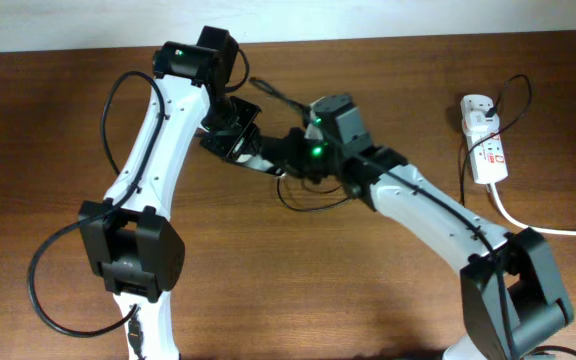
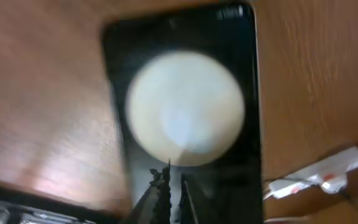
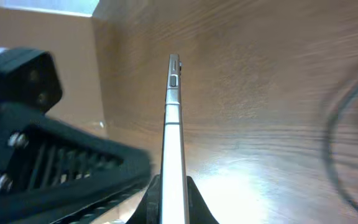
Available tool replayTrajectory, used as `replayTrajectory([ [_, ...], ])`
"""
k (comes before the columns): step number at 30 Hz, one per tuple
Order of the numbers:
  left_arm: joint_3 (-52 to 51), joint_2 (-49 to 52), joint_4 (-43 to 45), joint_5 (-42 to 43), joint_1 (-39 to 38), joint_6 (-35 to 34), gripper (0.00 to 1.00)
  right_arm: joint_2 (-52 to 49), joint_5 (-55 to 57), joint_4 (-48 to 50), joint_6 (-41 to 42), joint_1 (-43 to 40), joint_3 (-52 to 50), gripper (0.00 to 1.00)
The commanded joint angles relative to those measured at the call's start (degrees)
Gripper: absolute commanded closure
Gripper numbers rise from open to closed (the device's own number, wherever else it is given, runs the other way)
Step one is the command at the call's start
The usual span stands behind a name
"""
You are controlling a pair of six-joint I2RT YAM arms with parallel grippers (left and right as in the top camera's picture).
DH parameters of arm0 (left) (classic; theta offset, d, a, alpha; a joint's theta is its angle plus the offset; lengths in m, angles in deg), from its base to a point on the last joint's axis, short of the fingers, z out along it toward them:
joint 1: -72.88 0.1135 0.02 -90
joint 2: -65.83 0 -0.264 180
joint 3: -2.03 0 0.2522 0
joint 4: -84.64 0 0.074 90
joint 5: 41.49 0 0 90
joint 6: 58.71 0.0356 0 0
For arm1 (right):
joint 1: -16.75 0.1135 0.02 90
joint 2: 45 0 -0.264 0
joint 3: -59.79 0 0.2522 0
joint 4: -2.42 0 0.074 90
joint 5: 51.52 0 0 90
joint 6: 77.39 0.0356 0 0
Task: Plug charger to phone and switch on socket
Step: 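Grasp the phone's side edge with the right gripper, then open the left gripper and pull the phone away with the right gripper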
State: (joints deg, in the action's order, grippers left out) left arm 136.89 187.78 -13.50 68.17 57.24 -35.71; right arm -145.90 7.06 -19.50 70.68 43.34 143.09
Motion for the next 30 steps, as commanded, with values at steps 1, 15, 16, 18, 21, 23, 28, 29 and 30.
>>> replayTrajectory([
  [1, 0.9, 0.2, 0.3, 0.5, 0.8, 7.6, 0.84, 1.5, -4.9, -4.4, -6.1, -4.9, 0.9, 0.96],
  [15, 0.9, 0.2, 3.6, 4.8, 0.8, 26.7, 0.38, 24.4, -18.7, -25.8, -26.3, -32.4, -4.1, 0.96],
  [16, 0.9, 0.2, 4.2, 5.9, 0.8, 27.6, 0.31, 25.7, -20.5, -24.0, -25.9, -34.2, -6.6, 0.96],
  [18, 0.9, 0.2, 5.0, 6.6, 0.8, 27.9, 0.19, 27.7, -24.1, -14.3, -18.1, -37.3, -14.8, 0.96],
  [21, 0.9, 0.2, 6.5, 10.4, 0.7, 28.1, 0.18, 28.0, -22.5, 8.4, 3.7, -36.9, -27.3, 0.96],
  [23, 0.9, 0.2, 8.3, 13.7, 0.7, 29.9, 0.18, 27.9, -20.0, 22.1, 14.9, -35.1, -32.4, 0.96],
  [28, 0.9, 0.2, 12.7, 21.2, 0.7, 32.0, 0.19, 27.8, -5.2, 31.2, 33.1, -24.8, -34.4, 0.96],
  [29, 0.9, 0.2, 13.2, 22.6, 0.7, 32.7, 0.2, 27.8, -3.5, 31.2, 34.6, -23.6, -34.4, 0.96],
  [30, 0.9, 0.2, 13.7, 24.0, 0.7, 33.3, 0.2, 27.8, -0.7, 31.7, 36.2, -21.7, -34.4, 0.96],
])
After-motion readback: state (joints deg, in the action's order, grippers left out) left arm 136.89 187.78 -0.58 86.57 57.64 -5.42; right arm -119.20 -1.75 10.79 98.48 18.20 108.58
